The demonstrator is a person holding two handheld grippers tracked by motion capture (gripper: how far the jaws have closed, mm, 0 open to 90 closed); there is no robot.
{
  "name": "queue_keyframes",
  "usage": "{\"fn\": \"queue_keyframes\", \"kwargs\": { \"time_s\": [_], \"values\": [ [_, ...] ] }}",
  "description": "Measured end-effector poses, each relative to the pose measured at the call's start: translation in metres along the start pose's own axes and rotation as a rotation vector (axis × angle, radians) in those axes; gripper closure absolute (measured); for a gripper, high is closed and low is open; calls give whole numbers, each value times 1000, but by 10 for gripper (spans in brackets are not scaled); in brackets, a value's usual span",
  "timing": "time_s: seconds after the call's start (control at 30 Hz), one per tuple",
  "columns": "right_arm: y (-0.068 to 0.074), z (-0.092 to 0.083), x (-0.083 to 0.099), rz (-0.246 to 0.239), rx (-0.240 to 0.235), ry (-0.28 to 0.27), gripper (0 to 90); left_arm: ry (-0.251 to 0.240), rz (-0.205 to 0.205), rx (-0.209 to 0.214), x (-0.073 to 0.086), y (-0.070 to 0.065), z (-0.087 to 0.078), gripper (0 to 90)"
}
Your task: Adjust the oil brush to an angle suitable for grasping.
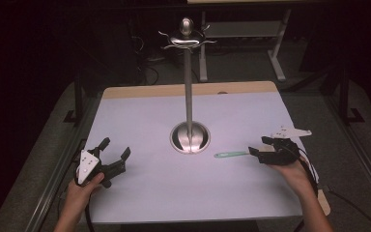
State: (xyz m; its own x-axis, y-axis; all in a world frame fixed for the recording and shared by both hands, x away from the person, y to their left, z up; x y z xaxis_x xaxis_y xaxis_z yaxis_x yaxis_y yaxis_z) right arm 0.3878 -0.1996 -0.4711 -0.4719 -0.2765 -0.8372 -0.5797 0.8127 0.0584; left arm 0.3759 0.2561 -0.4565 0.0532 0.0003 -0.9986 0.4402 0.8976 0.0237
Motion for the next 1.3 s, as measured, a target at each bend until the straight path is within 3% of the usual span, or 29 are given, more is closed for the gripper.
{"fn": "queue_keyframes", "kwargs": {
  "time_s": [0.2, 0.43, 0.47, 0.53, 0.57, 0.73, 1.3],
  "values": [
    [-12, 9, -2, 24, 15, 10, 441, 0, 0, 0, 0, 0, 0, 145],
    [-24, 19, 5, 48, 38, 61, 619, 0, 0, 0, 0, 0, 0, 145],
    [-28, 22, 7, 56, 52, 77, 692, -1, -2, 0, 0, 0, 0, 145],
    [-30, 23, 8, 53, 59, 83, 725, 0, 0, 0, 0, 0, 0, 145],
    [-35, 26, 12, 58, 68, 102, 791, 0, -1, 0, 0, 0, 0, 145],
    [-43, 30, 19, 74, 94, 142, 891, 1, -1, -1, 0, 0, 0, 145],
    [-51, 40, 28, 61, 109, 188, 898, 1, -1, 0, 0, 0, 0, 145]
  ]
}}
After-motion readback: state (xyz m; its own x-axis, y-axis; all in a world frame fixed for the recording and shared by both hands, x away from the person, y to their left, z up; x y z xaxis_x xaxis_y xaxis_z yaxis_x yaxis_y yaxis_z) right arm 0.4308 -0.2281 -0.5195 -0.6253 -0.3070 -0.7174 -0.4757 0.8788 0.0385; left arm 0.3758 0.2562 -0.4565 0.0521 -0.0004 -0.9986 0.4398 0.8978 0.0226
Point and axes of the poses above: each handheld gripper's, and its own axes: z roughly forward along the jaws, x roughly out of its underside, y roughly to its left, the point moved 10 cm from there along z, roughly forward along the jaws, and after that the axes turned 3 degrees about -y, right-handed, at the moved point
